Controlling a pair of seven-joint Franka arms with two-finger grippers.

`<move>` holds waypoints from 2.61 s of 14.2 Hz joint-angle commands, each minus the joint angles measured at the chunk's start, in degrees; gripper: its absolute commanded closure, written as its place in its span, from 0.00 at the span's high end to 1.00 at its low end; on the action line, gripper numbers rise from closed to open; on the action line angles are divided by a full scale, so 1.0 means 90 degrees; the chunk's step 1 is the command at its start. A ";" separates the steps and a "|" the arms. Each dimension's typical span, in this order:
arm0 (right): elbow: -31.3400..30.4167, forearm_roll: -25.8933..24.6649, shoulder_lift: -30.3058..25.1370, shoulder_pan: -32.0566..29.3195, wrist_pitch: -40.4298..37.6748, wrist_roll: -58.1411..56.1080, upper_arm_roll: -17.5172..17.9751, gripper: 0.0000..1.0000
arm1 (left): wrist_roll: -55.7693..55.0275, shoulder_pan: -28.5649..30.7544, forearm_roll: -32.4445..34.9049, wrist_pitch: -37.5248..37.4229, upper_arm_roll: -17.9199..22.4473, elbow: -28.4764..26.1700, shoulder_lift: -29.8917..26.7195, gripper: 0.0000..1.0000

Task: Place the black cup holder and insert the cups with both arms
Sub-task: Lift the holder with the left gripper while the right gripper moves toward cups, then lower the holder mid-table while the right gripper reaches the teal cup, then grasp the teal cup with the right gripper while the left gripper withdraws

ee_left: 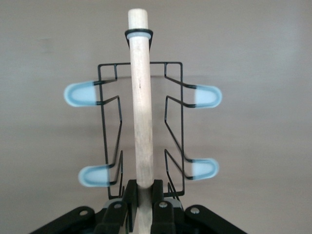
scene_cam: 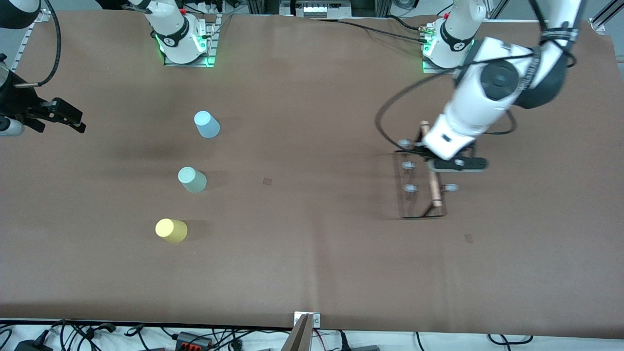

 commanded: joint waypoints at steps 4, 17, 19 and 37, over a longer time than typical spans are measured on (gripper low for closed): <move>0.0068 0.0152 0.1090 0.0293 0.0002 0.0014 0.0078 1.00 | -0.1481 -0.1615 0.0083 -0.0417 -0.0113 0.2723 0.2062 0.00; 0.0059 0.0231 0.3259 0.1584 0.1789 0.1849 0.0049 1.00 | -0.2480 -0.3815 0.0278 0.0374 0.0991 0.4201 0.3647 0.00; 0.0020 0.0221 0.3289 0.1476 0.1712 0.1869 0.0019 1.00 | -0.2480 -0.3825 0.0297 0.0501 0.0991 0.4182 0.3695 0.06; -0.0010 0.0289 0.3777 0.1564 0.1526 0.2221 -0.0030 0.35 | 0.0401 -0.0574 0.0239 -0.2896 0.0932 0.3558 0.1608 0.77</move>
